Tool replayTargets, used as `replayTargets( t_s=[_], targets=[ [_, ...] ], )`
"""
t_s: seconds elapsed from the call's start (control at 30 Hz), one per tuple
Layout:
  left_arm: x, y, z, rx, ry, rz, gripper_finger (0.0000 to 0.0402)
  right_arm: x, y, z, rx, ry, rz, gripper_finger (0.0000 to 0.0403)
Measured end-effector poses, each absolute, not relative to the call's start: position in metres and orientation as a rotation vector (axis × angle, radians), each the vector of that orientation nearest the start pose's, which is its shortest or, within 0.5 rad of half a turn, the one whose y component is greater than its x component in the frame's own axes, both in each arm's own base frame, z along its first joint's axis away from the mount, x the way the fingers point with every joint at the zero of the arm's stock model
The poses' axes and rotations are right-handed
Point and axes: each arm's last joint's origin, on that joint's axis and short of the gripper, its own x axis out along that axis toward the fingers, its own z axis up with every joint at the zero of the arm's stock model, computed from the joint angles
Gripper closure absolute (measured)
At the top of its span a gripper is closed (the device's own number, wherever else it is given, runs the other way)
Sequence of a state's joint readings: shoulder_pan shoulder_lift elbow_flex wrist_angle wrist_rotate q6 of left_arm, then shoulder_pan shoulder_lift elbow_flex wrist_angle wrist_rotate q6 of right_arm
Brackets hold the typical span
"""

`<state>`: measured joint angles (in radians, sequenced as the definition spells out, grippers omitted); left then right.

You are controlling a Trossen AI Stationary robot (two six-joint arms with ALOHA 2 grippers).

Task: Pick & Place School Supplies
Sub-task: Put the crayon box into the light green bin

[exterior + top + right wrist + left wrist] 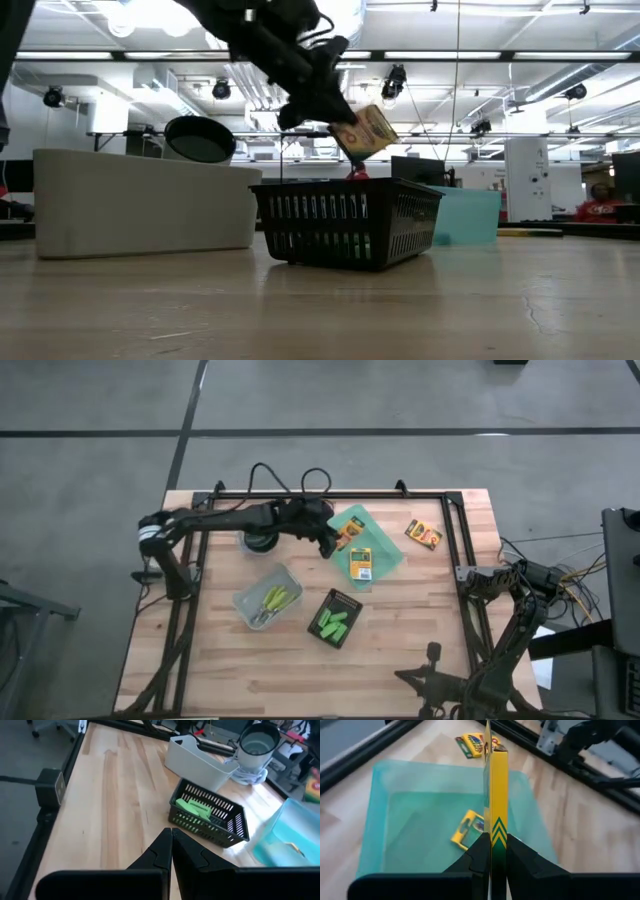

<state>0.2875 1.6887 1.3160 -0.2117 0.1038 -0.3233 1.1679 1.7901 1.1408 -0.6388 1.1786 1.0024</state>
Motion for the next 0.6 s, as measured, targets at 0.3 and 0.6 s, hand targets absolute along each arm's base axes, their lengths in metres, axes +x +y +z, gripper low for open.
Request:
replayTargets(
  t_s=[0.3, 0.6],
  targets=[
    [0.404, 0.137, 0.274, -0.29, 0.782, 0.214, 0.036, 0.157, 0.292, 0.185, -0.214, 0.41, -0.24, 0.0394],
    [0.427, 0.149, 0.271, -0.24, 0.828, 0.175, 0.036, 0.162, 0.288, 0.183, -0.214, 0.412, -0.261, 0.0394]
  ],
)
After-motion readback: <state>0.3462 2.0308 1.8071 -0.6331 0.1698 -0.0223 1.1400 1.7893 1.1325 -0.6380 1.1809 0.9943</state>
